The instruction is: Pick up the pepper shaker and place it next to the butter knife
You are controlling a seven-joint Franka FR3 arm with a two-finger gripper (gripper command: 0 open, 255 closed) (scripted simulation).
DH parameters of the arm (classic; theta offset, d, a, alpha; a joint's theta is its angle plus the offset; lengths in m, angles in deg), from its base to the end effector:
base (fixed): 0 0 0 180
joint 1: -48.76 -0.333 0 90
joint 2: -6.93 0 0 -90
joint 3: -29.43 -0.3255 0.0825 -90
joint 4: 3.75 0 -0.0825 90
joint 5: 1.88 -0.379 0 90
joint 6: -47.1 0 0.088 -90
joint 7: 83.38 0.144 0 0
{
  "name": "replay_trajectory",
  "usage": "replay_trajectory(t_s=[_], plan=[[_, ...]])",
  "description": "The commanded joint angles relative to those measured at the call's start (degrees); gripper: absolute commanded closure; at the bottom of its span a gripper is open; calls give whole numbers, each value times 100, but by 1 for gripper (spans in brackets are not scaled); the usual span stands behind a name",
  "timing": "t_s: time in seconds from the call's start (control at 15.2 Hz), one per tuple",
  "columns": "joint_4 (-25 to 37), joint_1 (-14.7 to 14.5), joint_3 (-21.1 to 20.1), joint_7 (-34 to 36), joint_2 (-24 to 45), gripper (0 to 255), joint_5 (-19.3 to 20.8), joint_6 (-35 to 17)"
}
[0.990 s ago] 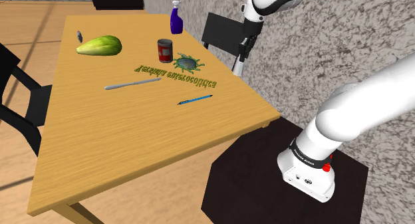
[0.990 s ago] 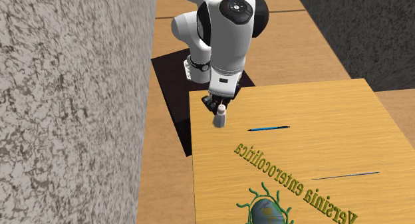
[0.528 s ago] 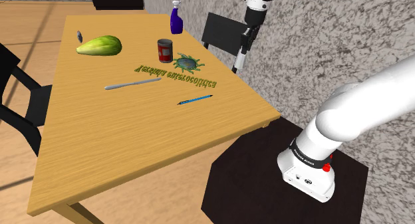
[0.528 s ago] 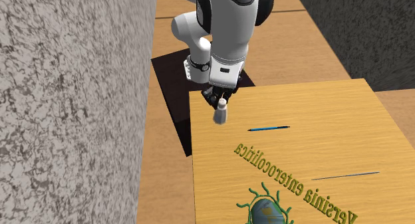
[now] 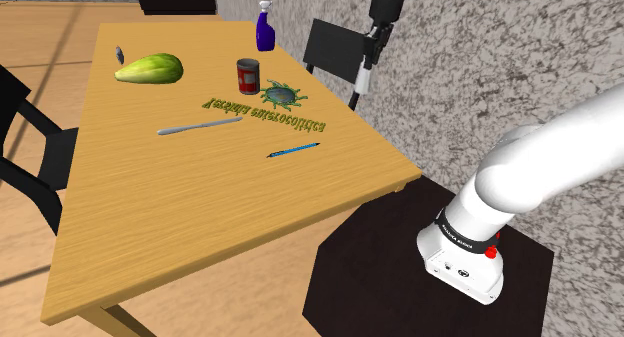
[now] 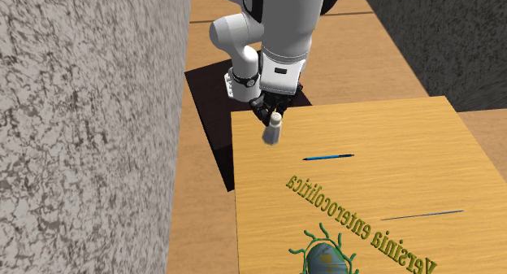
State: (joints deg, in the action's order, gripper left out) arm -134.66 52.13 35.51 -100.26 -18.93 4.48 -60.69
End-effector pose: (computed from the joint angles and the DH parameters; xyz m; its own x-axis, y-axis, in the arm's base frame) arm 0.4070 -0.0836 0.5025 0.9850 0.1707 0.0257 0.1685 -0.9831 0.0714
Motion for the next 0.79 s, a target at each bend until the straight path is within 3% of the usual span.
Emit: replay_trajectory(t_s=[0.0, 0.73], plan=[[98, -82, -145, 192, 79, 255, -64, 39], [1090, -635, -1142, 1607, 1118, 255, -355, 85]])
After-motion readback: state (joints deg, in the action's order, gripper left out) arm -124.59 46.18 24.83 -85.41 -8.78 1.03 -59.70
